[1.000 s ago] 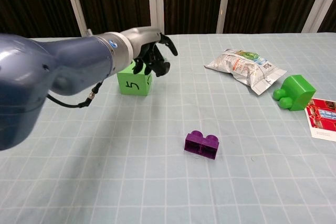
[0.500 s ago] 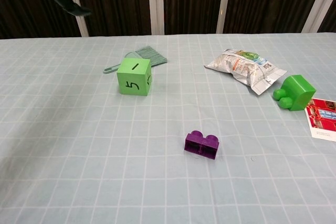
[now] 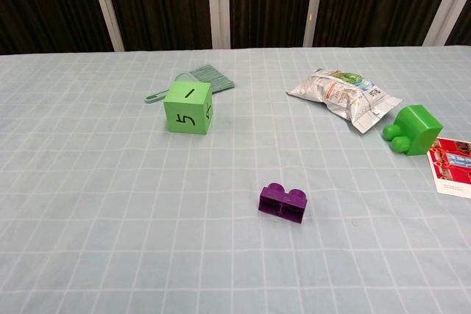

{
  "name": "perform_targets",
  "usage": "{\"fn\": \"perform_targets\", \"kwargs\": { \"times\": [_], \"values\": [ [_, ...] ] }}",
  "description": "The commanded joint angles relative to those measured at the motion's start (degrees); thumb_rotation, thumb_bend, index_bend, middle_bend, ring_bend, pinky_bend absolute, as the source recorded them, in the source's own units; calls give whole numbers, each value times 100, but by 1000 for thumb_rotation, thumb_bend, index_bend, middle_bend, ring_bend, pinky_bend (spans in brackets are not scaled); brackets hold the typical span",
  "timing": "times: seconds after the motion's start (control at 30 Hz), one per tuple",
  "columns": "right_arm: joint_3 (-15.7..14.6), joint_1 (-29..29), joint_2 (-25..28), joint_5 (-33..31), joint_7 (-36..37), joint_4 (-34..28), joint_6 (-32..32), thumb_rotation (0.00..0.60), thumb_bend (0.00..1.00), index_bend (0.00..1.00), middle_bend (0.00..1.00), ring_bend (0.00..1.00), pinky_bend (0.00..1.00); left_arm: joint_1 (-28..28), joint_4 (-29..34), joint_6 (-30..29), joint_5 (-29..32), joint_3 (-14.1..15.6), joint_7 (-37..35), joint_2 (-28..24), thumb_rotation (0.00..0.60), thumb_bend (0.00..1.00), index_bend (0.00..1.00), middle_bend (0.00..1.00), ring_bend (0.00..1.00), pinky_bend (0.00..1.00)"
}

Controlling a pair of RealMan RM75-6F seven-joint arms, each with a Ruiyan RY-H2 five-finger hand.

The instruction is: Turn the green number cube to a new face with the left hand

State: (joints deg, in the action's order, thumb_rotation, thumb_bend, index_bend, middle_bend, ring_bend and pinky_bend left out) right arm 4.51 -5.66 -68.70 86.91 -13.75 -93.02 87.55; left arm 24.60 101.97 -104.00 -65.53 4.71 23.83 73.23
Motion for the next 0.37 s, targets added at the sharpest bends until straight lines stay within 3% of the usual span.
{"fn": "perform_targets", "kwargs": {
  "times": [0.03,0.2,0.37],
  "values": [
    [-4,29,43,41,73,-6,53,600,72,82,0,0,0,-670,-396,22,-279,394,-955,12,600,361,160,145,84,267],
    [36,92,95,35,132,-20,184,600,72,82,0,0,0,-961,-587,190,-537,416,-1347,51,600,314,145,106,7,221],
    [100,169,148,-114,116,-86,260,600,71,82,0,0,0,-1196,-719,-13,-1003,330,-1502,73,600,314,144,100,0,213]
  ]
}}
